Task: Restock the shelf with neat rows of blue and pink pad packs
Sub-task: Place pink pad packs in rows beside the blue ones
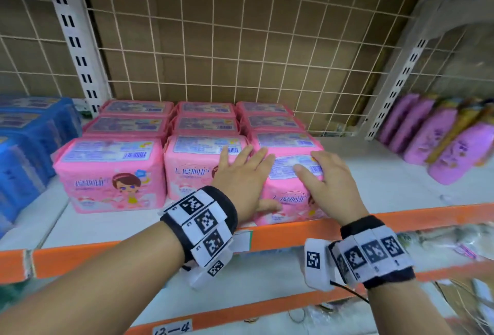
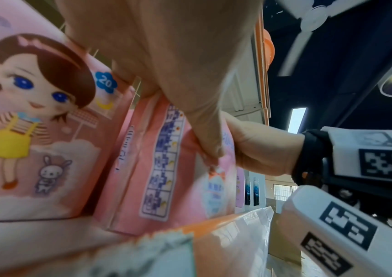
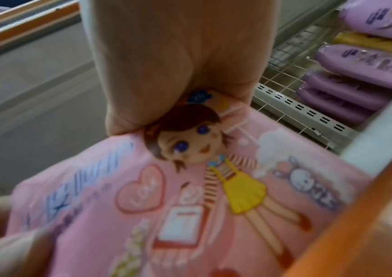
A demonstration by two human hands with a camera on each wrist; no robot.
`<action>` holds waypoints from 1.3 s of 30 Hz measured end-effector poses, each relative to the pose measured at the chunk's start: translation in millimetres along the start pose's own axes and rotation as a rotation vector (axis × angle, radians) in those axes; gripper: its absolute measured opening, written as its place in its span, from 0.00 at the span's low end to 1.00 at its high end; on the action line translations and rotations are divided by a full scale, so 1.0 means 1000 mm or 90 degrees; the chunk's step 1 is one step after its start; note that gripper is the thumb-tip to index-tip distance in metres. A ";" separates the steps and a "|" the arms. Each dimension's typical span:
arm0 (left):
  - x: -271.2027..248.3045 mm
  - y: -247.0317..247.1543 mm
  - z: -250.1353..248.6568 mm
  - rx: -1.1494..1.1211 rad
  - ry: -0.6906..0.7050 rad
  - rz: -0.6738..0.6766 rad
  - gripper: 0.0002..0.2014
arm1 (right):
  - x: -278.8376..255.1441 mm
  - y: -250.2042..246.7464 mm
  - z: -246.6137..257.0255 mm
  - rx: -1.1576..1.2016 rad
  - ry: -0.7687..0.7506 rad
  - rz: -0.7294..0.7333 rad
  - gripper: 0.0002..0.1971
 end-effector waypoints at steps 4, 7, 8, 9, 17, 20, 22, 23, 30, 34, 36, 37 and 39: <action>0.000 0.004 0.000 -0.009 -0.008 -0.034 0.50 | -0.004 -0.001 0.006 -0.070 -0.034 -0.012 0.25; -0.005 0.001 0.003 -0.039 0.022 -0.024 0.53 | -0.016 0.000 0.021 -0.216 -0.044 -0.019 0.24; -0.008 -0.002 0.005 -0.053 0.034 -0.024 0.55 | -0.021 0.001 0.032 -0.222 -0.066 -0.018 0.24; -0.012 -0.005 0.007 -0.066 0.042 -0.032 0.58 | -0.025 0.002 0.046 -0.206 -0.093 -0.016 0.24; -0.116 -0.044 0.115 -0.024 -0.120 -0.131 0.60 | -0.056 0.054 0.176 0.068 -0.265 0.016 0.23; -0.184 -0.067 0.193 0.021 -0.262 -0.144 0.59 | -0.074 0.097 0.237 0.152 -0.314 0.117 0.26; -0.225 -0.083 0.244 0.043 -0.350 -0.152 0.59 | -0.084 0.128 0.280 0.175 -0.350 0.179 0.29; -0.242 -0.089 0.267 0.043 -0.388 -0.145 0.60 | -0.088 0.144 0.301 0.174 -0.364 0.200 0.31; -0.281 -0.096 0.357 0.023 -0.289 0.023 0.67 | -0.067 0.186 0.408 0.032 -0.394 0.321 0.41; -0.277 -0.092 0.371 0.023 -0.226 0.073 0.62 | -0.013 0.184 0.464 -0.067 -0.379 0.377 0.32; -0.276 -0.090 0.370 0.029 -0.207 0.064 0.61 | 0.006 0.198 0.484 -0.209 -0.378 0.509 0.34; -0.275 -0.089 0.370 0.033 -0.200 0.058 0.60 | 0.016 0.205 0.490 -0.264 -0.360 0.568 0.35; -0.275 -0.088 0.371 0.029 -0.193 0.053 0.59 | 0.038 0.218 0.502 -0.309 -0.317 0.622 0.37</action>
Point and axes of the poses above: each hand's wrist, its own x-axis towards the middle knuckle, its own y-axis out of the palm, z = x × y, the point moved 3 cm from there along x, towards the middle knuckle, and after that the axes turned 3 degrees about -z, right-handed, at the moved point
